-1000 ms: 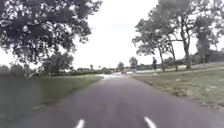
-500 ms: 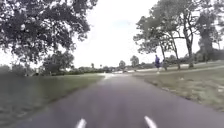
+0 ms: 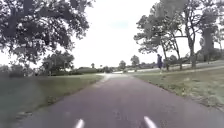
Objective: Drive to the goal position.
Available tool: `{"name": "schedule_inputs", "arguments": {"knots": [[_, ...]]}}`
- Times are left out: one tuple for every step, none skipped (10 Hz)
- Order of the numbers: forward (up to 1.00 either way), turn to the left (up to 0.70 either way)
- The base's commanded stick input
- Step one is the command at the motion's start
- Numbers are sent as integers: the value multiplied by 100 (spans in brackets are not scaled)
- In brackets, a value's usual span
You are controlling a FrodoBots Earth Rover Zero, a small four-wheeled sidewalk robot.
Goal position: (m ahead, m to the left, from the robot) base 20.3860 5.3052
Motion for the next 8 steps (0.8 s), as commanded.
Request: {"name": "schedule_inputs", "arguments": {"knots": [[70, 0], [70, 0], [70, 0], [70, 0], [70, 0], [70, 0], [70, 0], [70, 0]]}}
